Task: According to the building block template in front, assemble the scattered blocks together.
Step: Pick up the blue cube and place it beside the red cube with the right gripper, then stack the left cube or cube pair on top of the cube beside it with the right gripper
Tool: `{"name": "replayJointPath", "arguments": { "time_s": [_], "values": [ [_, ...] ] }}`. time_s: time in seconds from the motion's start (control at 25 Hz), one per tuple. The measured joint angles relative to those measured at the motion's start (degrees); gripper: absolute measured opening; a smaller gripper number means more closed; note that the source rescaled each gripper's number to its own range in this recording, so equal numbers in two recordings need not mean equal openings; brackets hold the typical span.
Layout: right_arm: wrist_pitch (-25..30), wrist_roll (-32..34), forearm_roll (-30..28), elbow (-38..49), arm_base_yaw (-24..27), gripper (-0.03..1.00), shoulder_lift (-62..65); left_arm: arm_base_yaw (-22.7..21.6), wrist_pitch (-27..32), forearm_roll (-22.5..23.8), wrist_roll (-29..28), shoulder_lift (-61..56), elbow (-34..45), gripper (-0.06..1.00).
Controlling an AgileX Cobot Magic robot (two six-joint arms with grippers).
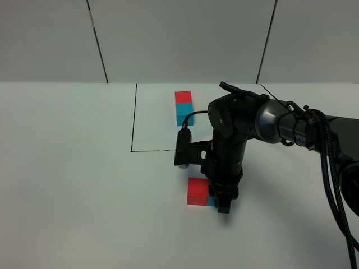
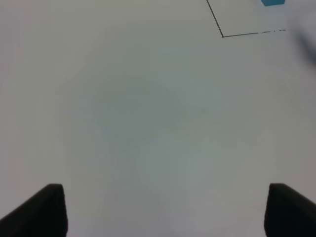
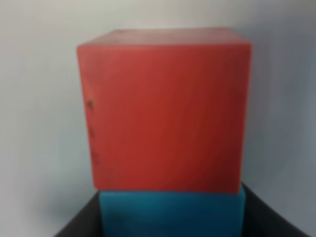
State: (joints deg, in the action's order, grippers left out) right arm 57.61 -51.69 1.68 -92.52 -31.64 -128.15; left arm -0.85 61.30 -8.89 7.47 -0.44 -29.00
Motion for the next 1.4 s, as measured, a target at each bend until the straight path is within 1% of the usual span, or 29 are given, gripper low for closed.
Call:
{"name": "replayJointPath", "arguments": {
  "time_s": [0.04,0.08,0.12,0.2,0.24,0.28,0.32,0.4,0.48,0.56,0.64,0.72,0.84,0.96,1.04,1.12,1.16,1.24,1.32,1.4],
  "values": [
    [-0.6,0.4,0.3,0.1,0.0,0.12,0.2,0.0,0.0,0.0,0.0,0.0,0.0,0.70],
    [-0.8,1.1,0.3,0.1,0.0,0.22,0.6,0.0,0.0,0.0,0.0,0.0,0.0,0.70],
    [-0.9,2.1,0.3,0.2,-0.1,0.36,1.2,0.0,0.0,0.0,0.0,0.0,0.0,0.70],
    [-0.4,4.1,0.2,0.3,-0.1,0.71,3.8,0.0,0.0,0.0,0.0,0.0,0.0,0.70],
    [0.1,5.3,0.1,0.3,-0.1,0.85,5.6,0.0,0.0,0.0,0.0,0.0,0.0,0.70],
    [1.2,6.7,-0.1,0.3,-0.1,0.97,7.2,0.0,0.0,0.0,0.0,0.0,0.0,0.70],
    [2.5,8.3,-0.3,0.3,-0.1,1.00,9.2,0.0,0.0,0.0,0.0,0.0,0.0,0.70],
    [5.1,12.0,-0.4,0.3,0.3,1.00,13.1,0.0,0.0,0.0,0.0,0.0,0.0,0.70],
    [6.9,17.1,-0.3,0.5,1.7,1.00,17.5,0.0,0.0,0.0,0.0,0.0,0.0,0.70],
    [6.3,25.5,-0.6,1.4,3.8,1.00,22.0,0.0,0.0,0.0,0.0,0.0,0.0,0.70],
    [2.9,35.3,-2.1,3.4,6.4,1.00,27.0,0.0,0.0,0.0,0.0,0.0,0.0,0.70],
    [-2.4,45.9,-5.7,7.6,8.3,1.00,31.9,0.0,0.0,0.0,0.0,0.0,0.0,0.70],
    [-10.5,59.4,-13.9,16.7,9.8,1.00,40.1,0.0,0.0,0.0,0.0,0.0,0.0,0.70],
    [-17.9,73.8,-22.7,26.9,9.8,1.00,48.5,0.0,0.0,0.0,0.0,0.0,0.0,0.70],
    [-21.8,83.8,-28.1,33.1,9.8,1.00,53.0,0.0,0.0,0.0,0.0,0.0,0.0,0.70],
    [-23.5,90.7,-32.3,37.2,9.8,1.00,56.3,0.0,0.0,0.0,0.0,0.0,0.0,0.70],
    [-23.8,93.2,-33.9,38.8,9.8,1.00,57.6,0.0,0.0,0.0,0.0,0.0,0.0,0.70],
    [-23.8,95.3,-35.5,40.4,9.8,1.00,59.0,0.0,0.0,0.0,0.0,0.0,0.0,0.70],
    [-23.8,94.6,-36.3,40.9,9.8,1.00,59.1,0.0,0.0,0.0,0.0,0.0,0.0,0.70],
    [-23.8,91.5,-36.3,40.9,9.8,1.00,59.1,0.0,0.0,0.0,0.0,0.0,0.0,0.70]
  ]
}}
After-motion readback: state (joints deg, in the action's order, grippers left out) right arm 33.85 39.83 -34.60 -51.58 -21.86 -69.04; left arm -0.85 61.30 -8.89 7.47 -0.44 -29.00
